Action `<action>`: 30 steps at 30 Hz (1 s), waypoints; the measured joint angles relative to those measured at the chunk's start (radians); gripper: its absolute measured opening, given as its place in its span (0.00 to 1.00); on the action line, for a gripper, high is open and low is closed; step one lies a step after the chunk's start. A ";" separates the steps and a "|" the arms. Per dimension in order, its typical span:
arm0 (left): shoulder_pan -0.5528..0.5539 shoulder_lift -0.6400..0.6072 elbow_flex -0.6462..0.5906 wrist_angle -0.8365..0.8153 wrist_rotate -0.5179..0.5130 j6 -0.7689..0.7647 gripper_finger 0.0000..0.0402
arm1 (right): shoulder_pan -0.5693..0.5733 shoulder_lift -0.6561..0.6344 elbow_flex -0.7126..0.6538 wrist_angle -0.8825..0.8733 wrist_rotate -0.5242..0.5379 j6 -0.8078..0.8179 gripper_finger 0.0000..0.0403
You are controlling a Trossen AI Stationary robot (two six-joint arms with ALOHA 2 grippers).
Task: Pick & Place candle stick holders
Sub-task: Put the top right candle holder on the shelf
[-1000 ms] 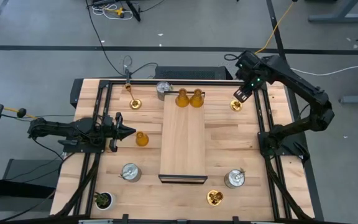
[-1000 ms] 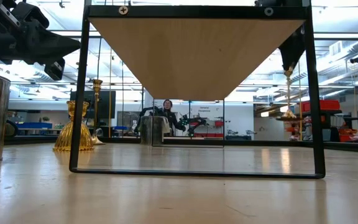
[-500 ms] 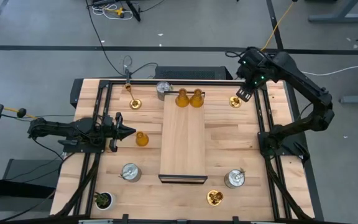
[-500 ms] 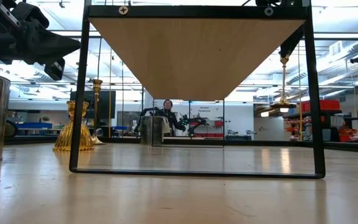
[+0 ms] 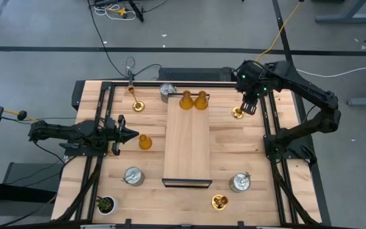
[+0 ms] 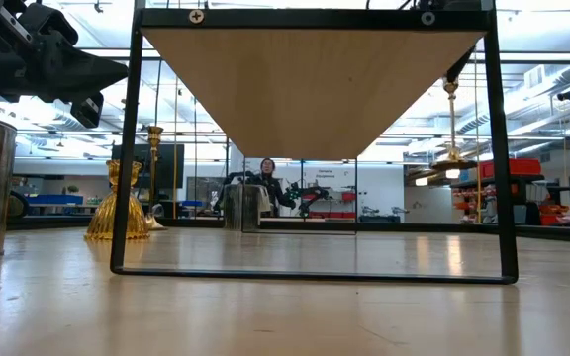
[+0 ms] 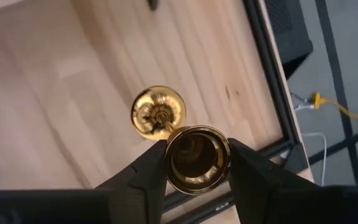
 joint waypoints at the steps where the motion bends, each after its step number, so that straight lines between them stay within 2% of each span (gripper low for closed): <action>1: 0.000 0.000 0.000 0.000 0.000 0.000 0.02 | 0.016 0.000 0.000 0.001 -0.002 -0.006 0.36; 17: 0.000 0.000 0.000 0.000 0.000 0.000 0.02 | 0.276 0.000 0.000 0.019 -0.001 0.007 0.35; 30: 0.000 0.000 0.000 0.000 0.000 0.000 0.02 | 0.351 0.030 0.030 -0.013 -0.003 0.137 0.34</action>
